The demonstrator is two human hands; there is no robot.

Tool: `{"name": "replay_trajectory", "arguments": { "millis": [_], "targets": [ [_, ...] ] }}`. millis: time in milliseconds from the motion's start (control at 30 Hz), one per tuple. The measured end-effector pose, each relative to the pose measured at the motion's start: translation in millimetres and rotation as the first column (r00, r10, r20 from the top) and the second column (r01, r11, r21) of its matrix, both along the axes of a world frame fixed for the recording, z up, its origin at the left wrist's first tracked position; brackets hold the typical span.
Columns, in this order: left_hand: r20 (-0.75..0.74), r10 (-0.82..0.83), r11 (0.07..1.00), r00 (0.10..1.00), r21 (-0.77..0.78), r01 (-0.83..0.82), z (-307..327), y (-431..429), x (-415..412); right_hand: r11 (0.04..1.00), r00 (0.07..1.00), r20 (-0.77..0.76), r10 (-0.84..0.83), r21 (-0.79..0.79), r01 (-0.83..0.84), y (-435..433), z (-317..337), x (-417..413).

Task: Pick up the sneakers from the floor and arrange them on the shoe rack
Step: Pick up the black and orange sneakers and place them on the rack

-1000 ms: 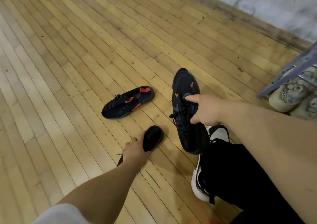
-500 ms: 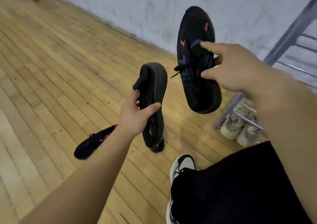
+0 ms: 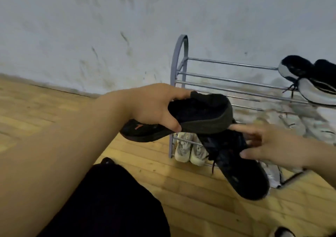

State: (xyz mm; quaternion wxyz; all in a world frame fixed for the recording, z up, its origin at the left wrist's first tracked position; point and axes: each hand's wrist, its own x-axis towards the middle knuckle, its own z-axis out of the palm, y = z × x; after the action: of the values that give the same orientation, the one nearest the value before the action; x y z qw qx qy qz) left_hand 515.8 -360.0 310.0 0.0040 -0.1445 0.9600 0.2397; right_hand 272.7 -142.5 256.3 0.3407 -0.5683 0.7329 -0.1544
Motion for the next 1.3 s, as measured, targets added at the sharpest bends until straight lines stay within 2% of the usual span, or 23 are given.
{"name": "replay_trajectory", "arguments": {
  "millis": [100, 200, 267, 333, 500, 633, 767, 800, 933, 1000, 1067, 1133, 1233, 1300],
  "targets": [
    [0.153, -0.076, 0.996, 0.985, 0.049, 0.070, -40.7, 6.2, -30.2, 0.951, 0.998, 0.010, 0.059, 0.304, -0.060, 18.4, -58.2, -20.9],
    [0.358, -0.117, 0.993, 0.926, 0.044, 0.109, -76.2, 1.1, -23.5, 0.919, 0.993, 0.102, -0.064, 0.394, 0.019, 19.7, -100.1, -32.8],
    [0.431, -0.094, 0.996, 0.897, 0.052, 0.079, -83.6, -6.4, -20.1, 0.915, 0.964, 0.194, -0.182, 0.392, 0.094, 19.8, -120.4, -35.3],
    [0.425, -0.049, 0.999, 0.904, 0.023, 0.043, -83.9, -13.6, -28.4, 0.910, 0.935, 0.235, -0.265, 0.382, 0.162, 18.0, -134.6, -34.5],
    [0.447, -0.029, 0.999, 0.894, -0.008, 0.037, -88.2, -23.0, -56.3, 0.905, 0.848, 0.331, -0.414, 0.244, 0.347, -14.4, -168.2, -42.3],
    [0.463, -0.052, 0.998, 0.885, 0.064, 0.025, -101.2, -33.2, -61.6, 0.824, 0.724, 0.427, -0.542, 0.099, 0.558, -71.0, -206.7, -36.6],
    [0.462, -0.061, 0.992, 0.885, 0.127, 0.003, -113.3, -45.7, -67.0, 0.706, 0.544, 0.582, -0.604, 0.074, 0.704, -127.4, -237.1, -28.4],
    [0.465, -0.063, 0.992, 0.883, 0.130, 0.002, -116.2, -49.2, -68.1, 0.692, 0.530, 0.590, -0.609, 0.068, 0.719, -142.0, -240.6, -28.9],
    [0.452, -0.053, 0.984, 0.890, 0.174, -0.029, -125.5, -63.2, -68.5, 0.720, 0.560, 0.594, -0.577, 0.045, 0.693, -195.4, -245.6, -41.0],
    [0.443, -0.046, 0.980, 0.895, 0.193, -0.045, -129.0, -68.7, -68.1, 0.769, 0.664, 0.461, -0.588, 0.065, 0.636, -204.2, -247.2, -46.5],
    [0.455, -0.044, 0.981, 0.889, 0.189, -0.048, -131.2, -73.2, -67.1, 0.818, 0.792, 0.228, -0.566, 0.035, 0.574, -194.2, -249.2, -46.5],
    [0.475, -0.046, 0.983, 0.879, 0.179, -0.045, -131.1, -74.6, -65.1, 0.869, 0.860, 0.165, -0.482, -0.035, 0.494, -165.5, -249.4, -38.6],
    [0.475, -0.056, 0.983, 0.878, 0.180, -0.034, -127.7, -71.3, -64.2, 0.853, 0.839, 0.283, -0.464, -0.113, 0.510, -122.3, -217.4, -22.0],
    [0.456, -0.056, 0.985, 0.888, 0.171, -0.026, -123.4, -65.7, -65.1, 0.844, 0.714, 0.557, -0.424, -0.041, 0.534, -106.6, -183.2, -11.1]
  ]
}}
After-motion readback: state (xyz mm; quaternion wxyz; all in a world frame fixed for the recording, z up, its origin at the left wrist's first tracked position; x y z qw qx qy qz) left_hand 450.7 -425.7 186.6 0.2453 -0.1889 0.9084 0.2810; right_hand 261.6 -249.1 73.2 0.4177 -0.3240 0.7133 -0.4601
